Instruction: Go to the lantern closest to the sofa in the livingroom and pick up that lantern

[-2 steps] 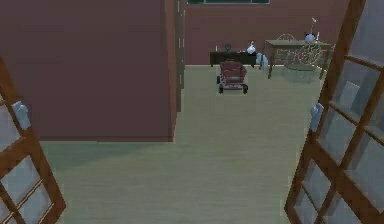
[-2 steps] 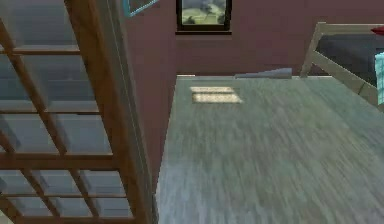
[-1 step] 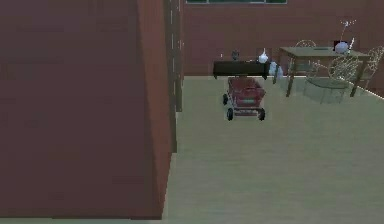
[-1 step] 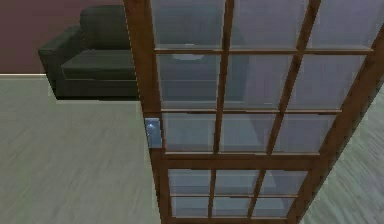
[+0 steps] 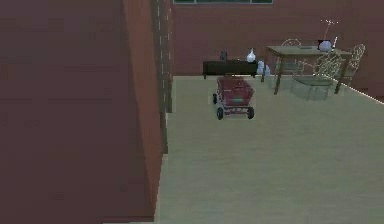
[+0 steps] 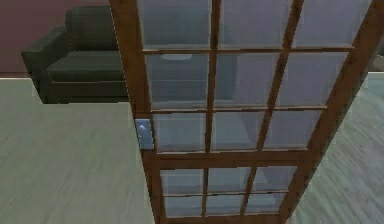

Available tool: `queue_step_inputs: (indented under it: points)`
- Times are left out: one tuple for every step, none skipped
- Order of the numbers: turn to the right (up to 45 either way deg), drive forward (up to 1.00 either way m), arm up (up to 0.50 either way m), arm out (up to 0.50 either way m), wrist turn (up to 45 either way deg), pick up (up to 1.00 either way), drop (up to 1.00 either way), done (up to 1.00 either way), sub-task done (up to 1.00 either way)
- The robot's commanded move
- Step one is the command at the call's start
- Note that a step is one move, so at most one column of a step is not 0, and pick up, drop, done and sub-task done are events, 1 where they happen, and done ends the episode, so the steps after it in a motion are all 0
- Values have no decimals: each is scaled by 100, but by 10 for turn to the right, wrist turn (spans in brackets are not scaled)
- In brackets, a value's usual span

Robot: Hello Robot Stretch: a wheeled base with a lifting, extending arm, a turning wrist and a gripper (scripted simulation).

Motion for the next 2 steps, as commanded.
queue_step_inputs:
  points:
    - [0, 30, 0, 0, 0, 0, 0, 0, 0]
    - [420, 0, 0, 0, 0, 0, 0, 0, 0]
